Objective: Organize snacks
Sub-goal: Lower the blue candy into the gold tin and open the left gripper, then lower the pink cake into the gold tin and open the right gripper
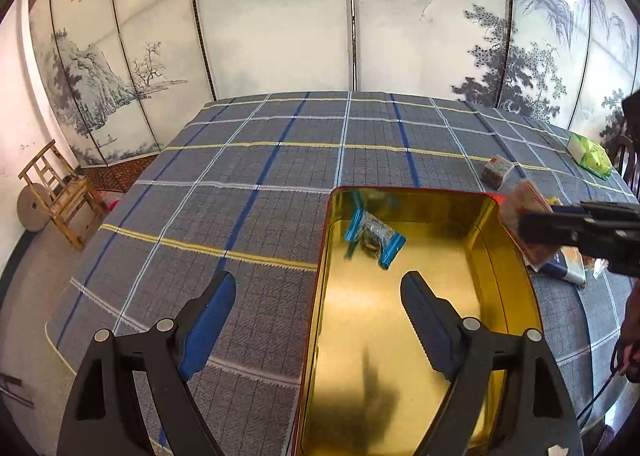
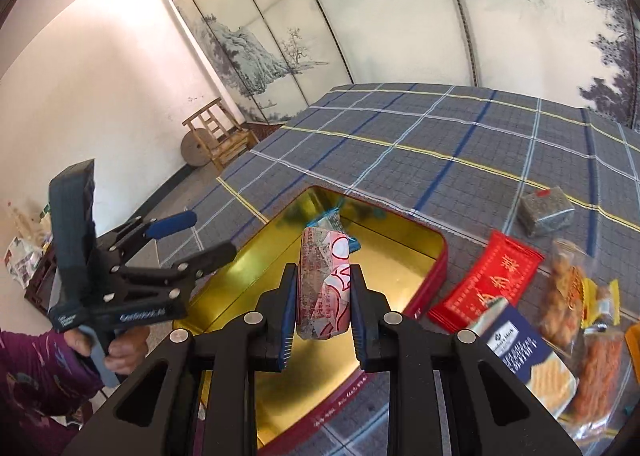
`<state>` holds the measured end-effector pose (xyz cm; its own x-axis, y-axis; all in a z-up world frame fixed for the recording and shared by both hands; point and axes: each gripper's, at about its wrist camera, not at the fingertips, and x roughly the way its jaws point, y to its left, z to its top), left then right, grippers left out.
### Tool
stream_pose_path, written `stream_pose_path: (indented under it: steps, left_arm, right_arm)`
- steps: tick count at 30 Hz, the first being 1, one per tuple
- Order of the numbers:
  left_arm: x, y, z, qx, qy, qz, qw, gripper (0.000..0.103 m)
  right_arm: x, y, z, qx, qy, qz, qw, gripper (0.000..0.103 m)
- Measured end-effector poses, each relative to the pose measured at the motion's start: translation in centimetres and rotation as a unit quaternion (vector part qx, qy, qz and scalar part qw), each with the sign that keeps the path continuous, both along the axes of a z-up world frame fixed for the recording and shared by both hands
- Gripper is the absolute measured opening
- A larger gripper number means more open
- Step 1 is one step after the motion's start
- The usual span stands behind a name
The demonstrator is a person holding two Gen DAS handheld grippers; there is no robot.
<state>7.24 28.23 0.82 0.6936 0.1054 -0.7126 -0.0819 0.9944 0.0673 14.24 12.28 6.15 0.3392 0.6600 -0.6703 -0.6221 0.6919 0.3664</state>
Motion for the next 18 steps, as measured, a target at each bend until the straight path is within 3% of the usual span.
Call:
stream_pose_path:
  steps: [6, 18]
  left_arm:
    - [-0.5, 0.2, -1.0, 0.020, 0.016, 0.005, 0.9997, 0.082]
    - [-0.7, 1.6, -1.8, 0.015, 0.023, 0.008, 0.9996, 0.083]
  right_arm:
    - [2.3, 2.7, -1.4, -0.026, 0.020, 0.000, 0.999, 0.025]
    - [5.1, 4.5, -4.1, -0.065, 0.049, -0.026, 0.996, 0.025]
